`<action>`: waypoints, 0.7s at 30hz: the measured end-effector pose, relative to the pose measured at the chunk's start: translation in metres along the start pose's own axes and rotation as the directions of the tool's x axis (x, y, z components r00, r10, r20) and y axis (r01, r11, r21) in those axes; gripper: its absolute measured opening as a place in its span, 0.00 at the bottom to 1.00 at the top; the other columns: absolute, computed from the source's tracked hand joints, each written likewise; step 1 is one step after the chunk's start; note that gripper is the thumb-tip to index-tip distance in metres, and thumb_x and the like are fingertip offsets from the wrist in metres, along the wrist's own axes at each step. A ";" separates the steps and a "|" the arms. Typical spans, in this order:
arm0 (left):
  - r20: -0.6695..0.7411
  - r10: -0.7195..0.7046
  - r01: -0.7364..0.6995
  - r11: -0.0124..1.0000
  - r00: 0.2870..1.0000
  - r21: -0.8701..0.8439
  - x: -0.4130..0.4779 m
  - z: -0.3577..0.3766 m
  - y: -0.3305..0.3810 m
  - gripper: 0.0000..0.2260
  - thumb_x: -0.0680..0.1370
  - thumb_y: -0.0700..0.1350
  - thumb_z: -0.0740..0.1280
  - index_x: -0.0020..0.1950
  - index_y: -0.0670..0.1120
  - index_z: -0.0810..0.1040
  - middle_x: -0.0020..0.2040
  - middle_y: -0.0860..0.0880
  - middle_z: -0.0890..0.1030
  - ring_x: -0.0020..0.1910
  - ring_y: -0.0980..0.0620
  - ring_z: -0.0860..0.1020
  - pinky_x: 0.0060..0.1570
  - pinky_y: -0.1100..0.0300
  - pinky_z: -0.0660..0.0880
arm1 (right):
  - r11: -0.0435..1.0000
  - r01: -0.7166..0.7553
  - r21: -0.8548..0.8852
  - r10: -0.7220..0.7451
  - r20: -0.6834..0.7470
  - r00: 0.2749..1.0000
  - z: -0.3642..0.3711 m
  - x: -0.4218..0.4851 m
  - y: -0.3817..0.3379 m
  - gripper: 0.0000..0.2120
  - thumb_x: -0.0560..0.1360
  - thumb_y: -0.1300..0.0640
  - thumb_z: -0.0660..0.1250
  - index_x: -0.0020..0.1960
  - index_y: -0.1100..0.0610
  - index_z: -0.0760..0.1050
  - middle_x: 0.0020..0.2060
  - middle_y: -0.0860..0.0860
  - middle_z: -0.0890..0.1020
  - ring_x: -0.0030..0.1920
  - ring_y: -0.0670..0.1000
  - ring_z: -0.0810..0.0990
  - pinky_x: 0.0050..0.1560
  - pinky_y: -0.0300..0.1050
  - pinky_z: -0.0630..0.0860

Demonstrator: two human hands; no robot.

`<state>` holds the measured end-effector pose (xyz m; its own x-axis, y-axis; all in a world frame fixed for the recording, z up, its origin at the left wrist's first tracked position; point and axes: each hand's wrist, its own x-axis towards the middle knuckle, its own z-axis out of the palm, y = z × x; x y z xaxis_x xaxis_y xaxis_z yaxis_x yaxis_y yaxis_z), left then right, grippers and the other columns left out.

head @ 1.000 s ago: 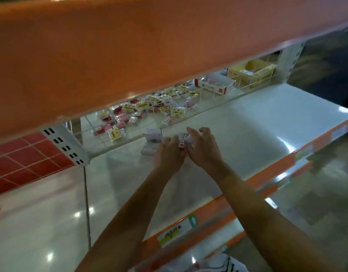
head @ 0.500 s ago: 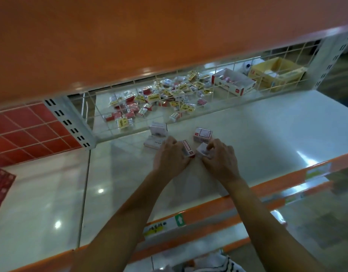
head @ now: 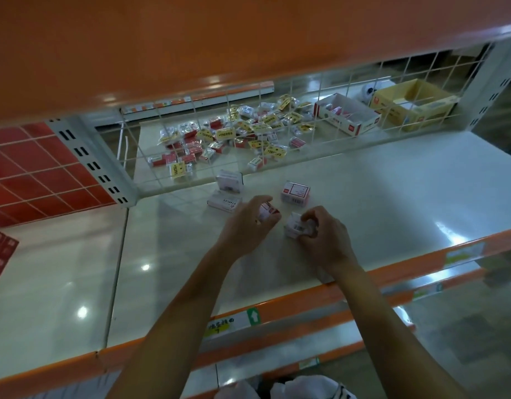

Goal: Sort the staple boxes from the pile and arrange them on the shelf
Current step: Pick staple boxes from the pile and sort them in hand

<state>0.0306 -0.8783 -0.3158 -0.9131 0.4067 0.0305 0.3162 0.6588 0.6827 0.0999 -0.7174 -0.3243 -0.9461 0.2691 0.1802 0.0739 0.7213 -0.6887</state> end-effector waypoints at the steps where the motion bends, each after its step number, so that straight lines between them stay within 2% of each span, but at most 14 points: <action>1: 0.024 -0.049 0.052 0.982 0.999 -0.181 -0.004 -0.004 0.000 0.16 0.79 0.52 0.63 0.66 0.52 0.72 0.59 0.46 0.77 0.55 0.50 0.76 0.53 0.55 0.75 | 1.000 0.009 0.027 -0.009 0.001 1.000 0.000 0.000 -0.003 0.12 0.69 0.63 0.71 0.51 0.63 0.75 0.47 0.58 0.81 0.47 0.59 0.79 0.41 0.44 0.69; 2: 0.065 -0.101 0.119 0.911 0.993 -0.394 -0.007 -0.007 -0.001 0.13 0.80 0.51 0.62 0.64 0.52 0.73 0.59 0.45 0.77 0.54 0.49 0.76 0.55 0.53 0.76 | 0.998 0.016 0.056 -0.017 0.007 1.000 -0.001 -0.001 -0.007 0.13 0.69 0.63 0.72 0.52 0.63 0.75 0.48 0.58 0.81 0.49 0.58 0.79 0.45 0.45 0.72; 4: 0.174 -0.171 0.243 0.619 0.970 -0.746 -0.017 -0.013 -0.004 0.11 0.80 0.49 0.61 0.60 0.50 0.75 0.59 0.40 0.75 0.57 0.44 0.77 0.60 0.49 0.76 | 0.993 0.040 0.107 -0.042 0.022 0.999 -0.001 -0.001 -0.015 0.16 0.68 0.64 0.73 0.54 0.64 0.74 0.51 0.58 0.81 0.51 0.56 0.80 0.49 0.46 0.75; 6: 0.249 -0.193 0.301 0.326 0.949 -0.896 -0.025 -0.019 -0.008 0.12 0.79 0.48 0.59 0.59 0.45 0.75 0.58 0.37 0.76 0.55 0.41 0.78 0.57 0.50 0.78 | 0.987 0.090 0.133 -0.093 0.015 0.996 0.002 0.000 -0.021 0.17 0.67 0.65 0.74 0.54 0.64 0.74 0.51 0.58 0.81 0.51 0.55 0.80 0.49 0.45 0.77; 8: 0.286 -0.205 0.324 0.184 0.936 -0.928 -0.034 -0.025 -0.010 0.13 0.79 0.48 0.60 0.58 0.43 0.75 0.55 0.37 0.79 0.53 0.39 0.79 0.52 0.52 0.80 | 0.982 0.123 0.145 -0.125 0.002 0.992 0.005 0.001 -0.026 0.17 0.67 0.66 0.74 0.53 0.64 0.74 0.50 0.58 0.82 0.50 0.53 0.80 0.47 0.40 0.76; 10: 0.280 -0.206 0.317 0.170 0.937 -0.933 -0.041 -0.030 -0.013 0.14 0.77 0.48 0.64 0.58 0.42 0.73 0.54 0.37 0.79 0.52 0.37 0.80 0.48 0.55 0.81 | 0.980 0.134 0.147 -0.135 -0.004 0.991 0.007 0.002 -0.031 0.16 0.67 0.67 0.74 0.53 0.64 0.74 0.50 0.57 0.81 0.49 0.50 0.79 0.44 0.34 0.73; 12: 0.250 -0.219 0.295 0.207 0.943 -0.933 -0.050 -0.035 -0.017 0.14 0.73 0.43 0.67 0.58 0.42 0.71 0.54 0.37 0.79 0.51 0.36 0.80 0.44 0.58 0.81 | 0.978 0.163 0.132 -0.164 0.001 0.986 0.011 0.002 -0.036 0.16 0.67 0.68 0.73 0.52 0.63 0.74 0.49 0.57 0.81 0.48 0.51 0.79 0.42 0.30 0.70; 16: 0.190 -0.206 0.237 0.234 0.960 -0.943 -0.066 -0.046 -0.025 0.16 0.70 0.34 0.67 0.56 0.42 0.70 0.49 0.40 0.82 0.47 0.37 0.82 0.40 0.60 0.81 | 0.968 0.222 0.119 -0.228 0.038 0.973 0.023 -0.003 -0.053 0.17 0.65 0.68 0.74 0.52 0.63 0.75 0.48 0.56 0.81 0.47 0.50 0.78 0.41 0.25 0.67; 19: 0.148 -0.243 0.200 0.207 0.959 -0.958 -0.080 -0.057 -0.034 0.17 0.71 0.30 0.65 0.56 0.42 0.68 0.48 0.40 0.83 0.44 0.38 0.83 0.38 0.60 0.81 | 0.958 0.247 0.146 -0.257 0.054 0.965 0.033 -0.009 -0.070 0.17 0.65 0.68 0.74 0.52 0.62 0.76 0.48 0.56 0.82 0.46 0.48 0.78 0.40 0.26 0.68; 21: 0.122 -0.265 0.176 0.189 0.956 -0.966 -0.090 -0.065 -0.043 0.14 0.75 0.29 0.62 0.56 0.43 0.68 0.49 0.38 0.82 0.44 0.37 0.82 0.37 0.60 0.80 | 0.950 0.258 0.175 -0.274 0.071 0.959 0.041 -0.014 -0.081 0.17 0.66 0.67 0.75 0.52 0.62 0.75 0.49 0.56 0.82 0.47 0.49 0.79 0.42 0.31 0.73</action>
<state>0.0822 -0.9844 -0.3004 -0.9256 0.2915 -0.2414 -0.3498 -0.4151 0.8398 0.0941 -0.8061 -0.2995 -0.9501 0.0156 0.3117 -0.2291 0.6432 -0.7306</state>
